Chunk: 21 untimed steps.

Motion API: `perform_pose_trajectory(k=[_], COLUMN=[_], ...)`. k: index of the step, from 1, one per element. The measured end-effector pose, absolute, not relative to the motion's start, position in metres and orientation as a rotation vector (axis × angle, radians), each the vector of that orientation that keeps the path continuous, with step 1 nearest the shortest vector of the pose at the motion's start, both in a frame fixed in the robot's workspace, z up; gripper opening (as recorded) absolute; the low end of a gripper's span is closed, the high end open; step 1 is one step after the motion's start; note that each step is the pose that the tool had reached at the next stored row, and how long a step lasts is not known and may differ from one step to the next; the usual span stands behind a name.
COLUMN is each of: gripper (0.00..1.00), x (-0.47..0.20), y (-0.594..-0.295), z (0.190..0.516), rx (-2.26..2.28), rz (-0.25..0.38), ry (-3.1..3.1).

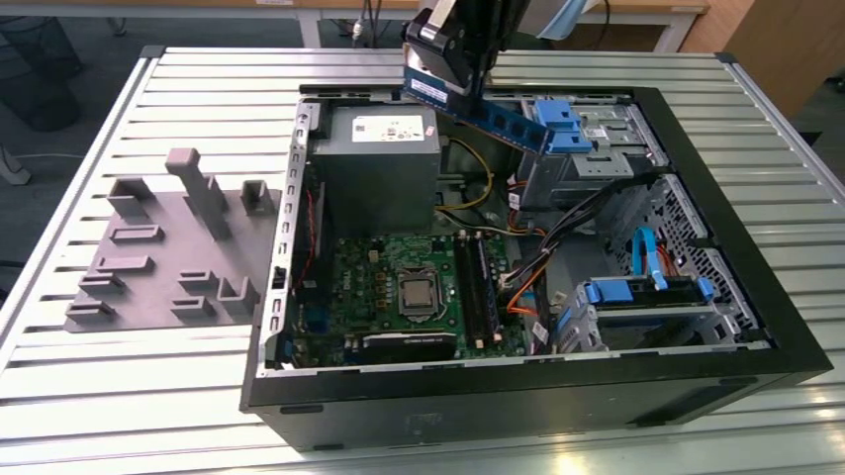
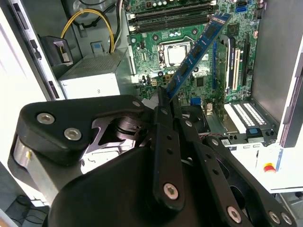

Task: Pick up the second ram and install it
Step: 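Insert the second ram into the second slot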

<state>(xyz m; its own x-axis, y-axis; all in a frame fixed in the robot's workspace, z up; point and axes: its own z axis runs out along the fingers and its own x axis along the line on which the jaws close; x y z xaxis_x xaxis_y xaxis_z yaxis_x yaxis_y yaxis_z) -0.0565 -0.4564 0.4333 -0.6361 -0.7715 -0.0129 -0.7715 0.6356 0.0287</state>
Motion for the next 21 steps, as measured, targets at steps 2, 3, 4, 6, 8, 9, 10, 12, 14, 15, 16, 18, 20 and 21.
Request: perform_pose_trajectory(k=[2, 3, 4, 6, 8, 9, 10, 12, 14, 15, 16, 18, 20, 21], gripper=[0.14, 0.14, 0.14, 0.14, 0.14, 0.14, 0.14, 0.14, 0.14, 0.14, 0.14, 0.14, 0.14, 0.14], x=[-0.0565, -0.0565, -0.0565, -0.0565, -0.0565, -0.0565, -0.0565, -0.0565, -0.0565, -0.0565, -0.0565, -0.0565, -0.0565, -0.0565], y=[-0.4564, -0.4564, -0.4564, -0.4564, -0.4564, -0.4564, -0.4564, -0.4564, -0.4564, -0.4564, -0.4564, -0.4564, -0.4564, -0.4564], z=[0.4333, 0.4333, 0.4333, 0.4333, 0.4333, 0.4333, 0.4333, 0.4333, 0.4332, 0.4331, 0.4331, 0.4329, 0.4328, 0.4327], rx=[1.340, 1.340, 1.340, 1.340, 1.339, 1.339, 1.337, 1.329, 1.315, 1.307, 1.297, 1.273, 1.251, 1.240], rz=[-0.049, -0.049, -0.049, -0.050, -0.050, -0.049, -0.050, -0.049, -0.050, -0.049, -0.049, -0.049, -0.049, -0.049], ry=[-2.841, -2.841, -2.841, -2.841, -2.841, -2.841, -2.842, -2.846, -2.852, -2.856, -2.861, -2.872, -2.882, -2.887])
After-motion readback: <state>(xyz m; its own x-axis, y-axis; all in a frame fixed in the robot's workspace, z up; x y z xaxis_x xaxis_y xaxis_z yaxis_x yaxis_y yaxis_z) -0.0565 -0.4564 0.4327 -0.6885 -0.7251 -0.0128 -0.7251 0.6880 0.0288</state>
